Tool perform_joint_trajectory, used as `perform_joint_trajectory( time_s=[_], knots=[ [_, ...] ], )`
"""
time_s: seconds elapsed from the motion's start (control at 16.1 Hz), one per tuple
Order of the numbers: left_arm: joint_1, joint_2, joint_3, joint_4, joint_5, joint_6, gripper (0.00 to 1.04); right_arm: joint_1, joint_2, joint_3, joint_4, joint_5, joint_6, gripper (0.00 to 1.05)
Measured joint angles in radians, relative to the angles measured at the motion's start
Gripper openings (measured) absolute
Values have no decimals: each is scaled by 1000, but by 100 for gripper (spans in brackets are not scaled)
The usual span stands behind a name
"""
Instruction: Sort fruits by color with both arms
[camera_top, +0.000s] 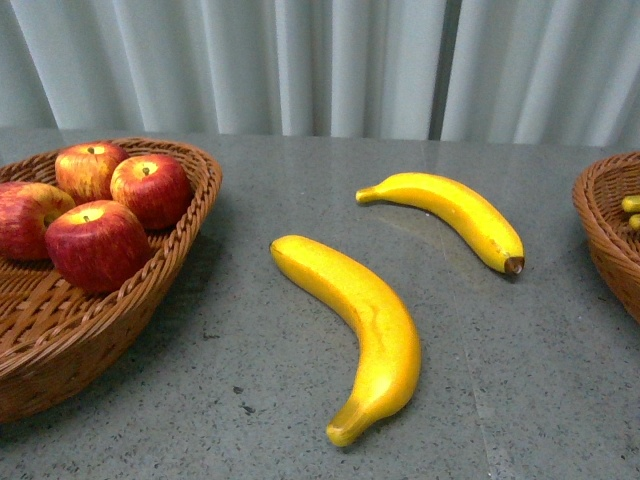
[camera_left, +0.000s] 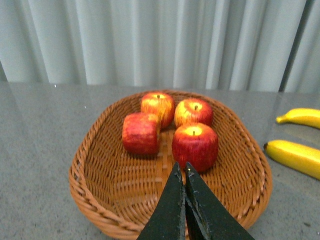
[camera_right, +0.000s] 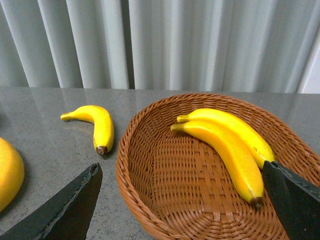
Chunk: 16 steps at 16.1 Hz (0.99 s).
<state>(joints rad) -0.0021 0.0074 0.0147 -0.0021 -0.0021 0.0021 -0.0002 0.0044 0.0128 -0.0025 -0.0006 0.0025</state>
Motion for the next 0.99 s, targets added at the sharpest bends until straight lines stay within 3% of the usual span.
perform_joint_trajectory(
  time_s=[0.37, 0.43, 0.74, 0.81, 0.87, 0.99],
  knots=[
    [0, 0, 0, -2, 1, 0, 1, 0, 0, 0, -2, 1, 0, 98],
    [0, 0, 0, -3, 2, -1, 7, 0, 0, 0, -2, 1, 0, 98],
    [0, 0, 0, -2, 2, -2, 65, 0, 0, 0, -2, 1, 0, 98],
    [0, 0, 0, -2, 2, -2, 87, 0, 0, 0, -2, 1, 0, 98],
    [0, 0, 0, -2, 2, -2, 99, 0, 0, 0, -2, 1, 0, 98],
    [0, 0, 0, -2, 2, -2, 98, 0, 0, 0, -2, 1, 0, 98]
  ],
)
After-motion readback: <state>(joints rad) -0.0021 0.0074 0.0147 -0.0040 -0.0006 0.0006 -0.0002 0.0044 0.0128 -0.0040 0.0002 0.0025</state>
